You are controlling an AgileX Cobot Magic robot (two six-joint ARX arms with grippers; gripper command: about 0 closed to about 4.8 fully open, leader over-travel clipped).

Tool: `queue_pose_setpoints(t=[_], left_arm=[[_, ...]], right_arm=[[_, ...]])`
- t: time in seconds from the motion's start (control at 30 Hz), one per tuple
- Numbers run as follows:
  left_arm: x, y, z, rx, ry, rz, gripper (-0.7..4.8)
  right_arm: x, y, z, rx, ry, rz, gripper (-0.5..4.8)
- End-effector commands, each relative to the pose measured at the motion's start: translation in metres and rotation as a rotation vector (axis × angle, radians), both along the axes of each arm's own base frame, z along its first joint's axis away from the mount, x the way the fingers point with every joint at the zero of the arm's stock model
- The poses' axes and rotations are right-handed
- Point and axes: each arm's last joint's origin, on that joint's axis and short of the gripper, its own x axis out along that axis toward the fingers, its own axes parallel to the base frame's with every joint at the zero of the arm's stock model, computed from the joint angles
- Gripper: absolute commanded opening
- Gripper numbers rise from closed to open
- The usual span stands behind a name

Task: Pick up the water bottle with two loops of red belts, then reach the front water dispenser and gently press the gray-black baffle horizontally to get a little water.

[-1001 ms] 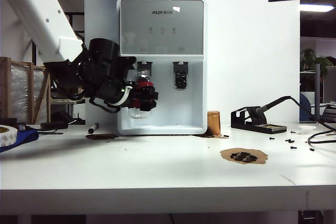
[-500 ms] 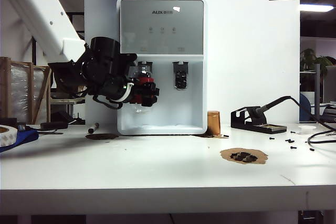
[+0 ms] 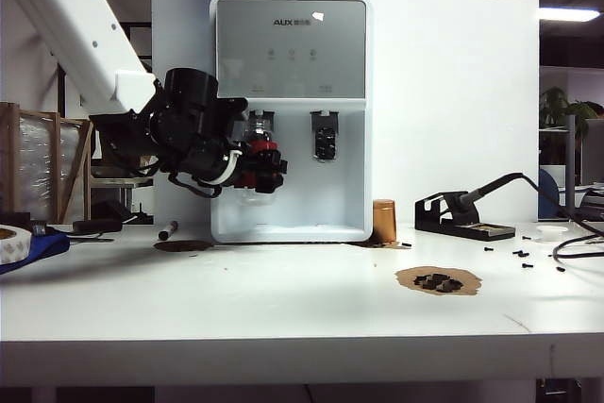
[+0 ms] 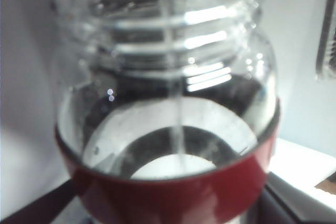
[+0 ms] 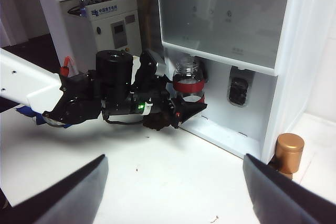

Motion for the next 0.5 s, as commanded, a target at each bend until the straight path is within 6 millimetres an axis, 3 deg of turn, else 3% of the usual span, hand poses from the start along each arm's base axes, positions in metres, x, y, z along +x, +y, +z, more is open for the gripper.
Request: queue_pose_setpoints(t=[0.03,0.5], left_arm=[[0.0019,0.0023,0.0048,-0.010,-0.021,0.019,-0.05],[0.0016,0.0019,0.0060,-0.043,-0.010,0.012,-0.04]], right_arm=[[-0.0005,0.0006,0.0047,0.009,-0.031,0.002,4.12],[-0.0004,0.0006,0.0050,0.009,-0.035,0.001,4.12]])
